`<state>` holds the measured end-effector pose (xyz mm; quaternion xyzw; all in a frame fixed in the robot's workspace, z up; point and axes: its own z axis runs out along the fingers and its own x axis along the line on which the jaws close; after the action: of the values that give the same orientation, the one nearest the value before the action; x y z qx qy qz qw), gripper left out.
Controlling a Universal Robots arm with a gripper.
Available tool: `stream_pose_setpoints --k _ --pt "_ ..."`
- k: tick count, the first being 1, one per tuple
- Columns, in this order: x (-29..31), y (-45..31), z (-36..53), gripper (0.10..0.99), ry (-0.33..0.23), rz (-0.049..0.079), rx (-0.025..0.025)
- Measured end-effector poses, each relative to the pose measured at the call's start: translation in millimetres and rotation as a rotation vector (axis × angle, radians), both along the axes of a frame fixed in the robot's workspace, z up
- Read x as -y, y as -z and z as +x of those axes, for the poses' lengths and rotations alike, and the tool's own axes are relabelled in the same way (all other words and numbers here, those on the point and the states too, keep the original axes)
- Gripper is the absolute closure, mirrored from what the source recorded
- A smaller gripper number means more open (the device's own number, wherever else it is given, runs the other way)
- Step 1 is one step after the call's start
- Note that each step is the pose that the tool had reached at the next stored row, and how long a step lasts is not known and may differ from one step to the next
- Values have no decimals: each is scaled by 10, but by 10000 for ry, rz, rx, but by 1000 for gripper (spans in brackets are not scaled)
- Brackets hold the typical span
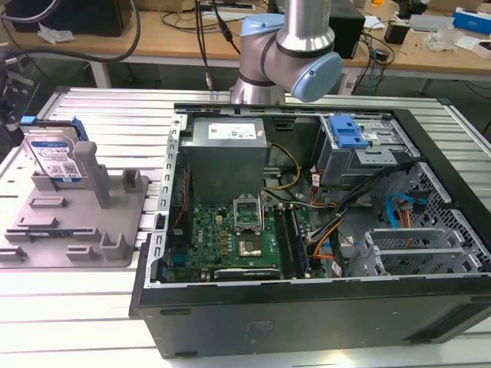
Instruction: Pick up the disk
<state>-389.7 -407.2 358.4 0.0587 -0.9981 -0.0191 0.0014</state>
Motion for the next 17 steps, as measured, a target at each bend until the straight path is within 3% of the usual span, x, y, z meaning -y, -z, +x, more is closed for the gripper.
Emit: stream_pose_setpoints --k 4,6,11,14,16,17 --pt "0 11 0 980 -1013 0 -1" --pt "0 20 0 980 -2016 -1 -1" --pt "0 26 0 973 -3074 0 0" --pt "0 31 0 792 -3918 0 0" --pt "0 34 0 792 -4360 0 0" --pt "0 36 0 729 -4605 0 0"
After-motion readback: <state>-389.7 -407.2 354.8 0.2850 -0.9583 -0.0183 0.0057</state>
